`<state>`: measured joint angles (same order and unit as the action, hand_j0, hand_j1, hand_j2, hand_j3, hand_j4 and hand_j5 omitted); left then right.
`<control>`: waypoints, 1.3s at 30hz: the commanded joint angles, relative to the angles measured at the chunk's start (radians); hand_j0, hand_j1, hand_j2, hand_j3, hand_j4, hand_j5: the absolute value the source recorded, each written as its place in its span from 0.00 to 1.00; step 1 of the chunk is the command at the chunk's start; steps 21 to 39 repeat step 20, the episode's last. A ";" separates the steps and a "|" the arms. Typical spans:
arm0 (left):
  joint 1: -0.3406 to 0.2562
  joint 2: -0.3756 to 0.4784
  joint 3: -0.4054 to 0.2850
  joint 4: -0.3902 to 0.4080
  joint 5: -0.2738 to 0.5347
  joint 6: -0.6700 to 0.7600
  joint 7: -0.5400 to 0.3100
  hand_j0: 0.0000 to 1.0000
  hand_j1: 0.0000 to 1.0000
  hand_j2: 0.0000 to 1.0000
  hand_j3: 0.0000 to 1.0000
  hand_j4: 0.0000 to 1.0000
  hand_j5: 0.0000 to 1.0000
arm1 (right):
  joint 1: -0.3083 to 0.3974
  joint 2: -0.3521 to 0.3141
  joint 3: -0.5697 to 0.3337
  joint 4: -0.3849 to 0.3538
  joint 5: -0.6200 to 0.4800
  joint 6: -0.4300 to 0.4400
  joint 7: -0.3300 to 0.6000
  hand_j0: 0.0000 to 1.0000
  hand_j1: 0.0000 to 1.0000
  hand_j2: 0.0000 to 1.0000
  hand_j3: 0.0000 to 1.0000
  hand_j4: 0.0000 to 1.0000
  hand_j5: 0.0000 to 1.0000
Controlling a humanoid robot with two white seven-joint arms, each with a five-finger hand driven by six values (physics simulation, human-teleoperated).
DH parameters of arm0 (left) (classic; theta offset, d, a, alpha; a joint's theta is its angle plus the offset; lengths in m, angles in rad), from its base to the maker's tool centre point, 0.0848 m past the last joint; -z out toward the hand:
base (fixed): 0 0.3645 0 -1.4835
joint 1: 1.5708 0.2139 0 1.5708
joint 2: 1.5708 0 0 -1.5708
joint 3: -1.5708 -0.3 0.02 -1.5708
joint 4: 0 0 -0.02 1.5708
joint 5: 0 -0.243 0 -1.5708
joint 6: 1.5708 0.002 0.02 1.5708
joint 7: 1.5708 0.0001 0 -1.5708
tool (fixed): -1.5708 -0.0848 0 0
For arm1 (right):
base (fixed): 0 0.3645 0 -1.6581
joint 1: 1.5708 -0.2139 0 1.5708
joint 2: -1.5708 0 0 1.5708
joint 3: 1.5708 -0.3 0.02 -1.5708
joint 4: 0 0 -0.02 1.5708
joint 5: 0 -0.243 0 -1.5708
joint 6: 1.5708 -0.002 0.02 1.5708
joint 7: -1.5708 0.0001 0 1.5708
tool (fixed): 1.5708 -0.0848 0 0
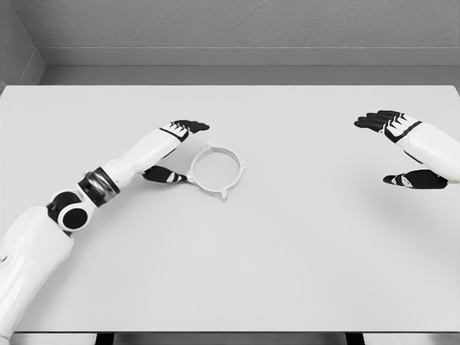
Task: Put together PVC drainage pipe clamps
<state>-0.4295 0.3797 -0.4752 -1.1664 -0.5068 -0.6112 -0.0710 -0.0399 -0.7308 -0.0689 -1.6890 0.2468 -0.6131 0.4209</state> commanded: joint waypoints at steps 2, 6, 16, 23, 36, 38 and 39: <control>0.000 -0.004 0.003 0.001 0.005 0.000 0.000 1.00 1.00 1.00 1.00 1.00 1.00 | 0.000 -0.001 0.000 -0.001 -0.008 0.002 -0.001 1.00 1.00 1.00 1.00 1.00 1.00; -0.006 -0.001 0.006 0.008 0.008 0.000 0.000 1.00 1.00 1.00 1.00 1.00 1.00 | 0.000 -0.001 0.000 -0.001 -0.008 0.002 -0.001 1.00 1.00 1.00 1.00 1.00 1.00; -0.037 0.324 0.156 0.111 0.019 0.000 0.000 1.00 1.00 1.00 1.00 1.00 1.00 | 0.011 -0.002 -0.009 0.002 -0.009 0.002 -0.001 1.00 1.00 1.00 1.00 1.00 1.00; -0.035 0.350 0.162 0.119 0.024 0.000 0.002 1.00 1.00 1.00 1.00 1.00 1.00 | 0.009 -0.002 -0.009 0.003 -0.009 0.002 -0.001 1.00 1.00 1.00 1.00 1.00 1.00; -0.035 0.350 0.162 0.119 0.024 0.000 0.002 1.00 1.00 1.00 1.00 1.00 1.00 | 0.009 -0.002 -0.009 0.003 -0.009 0.002 -0.001 1.00 1.00 1.00 1.00 1.00 1.00; -0.035 0.350 0.162 0.119 0.024 0.000 0.002 1.00 1.00 1.00 1.00 1.00 1.00 | 0.009 -0.002 -0.009 0.003 -0.009 0.002 -0.001 1.00 1.00 1.00 1.00 1.00 1.00; -0.035 0.350 0.162 0.119 0.024 0.000 0.002 1.00 1.00 1.00 1.00 1.00 1.00 | 0.009 -0.002 -0.009 0.003 -0.009 0.002 -0.001 1.00 1.00 1.00 1.00 1.00 1.00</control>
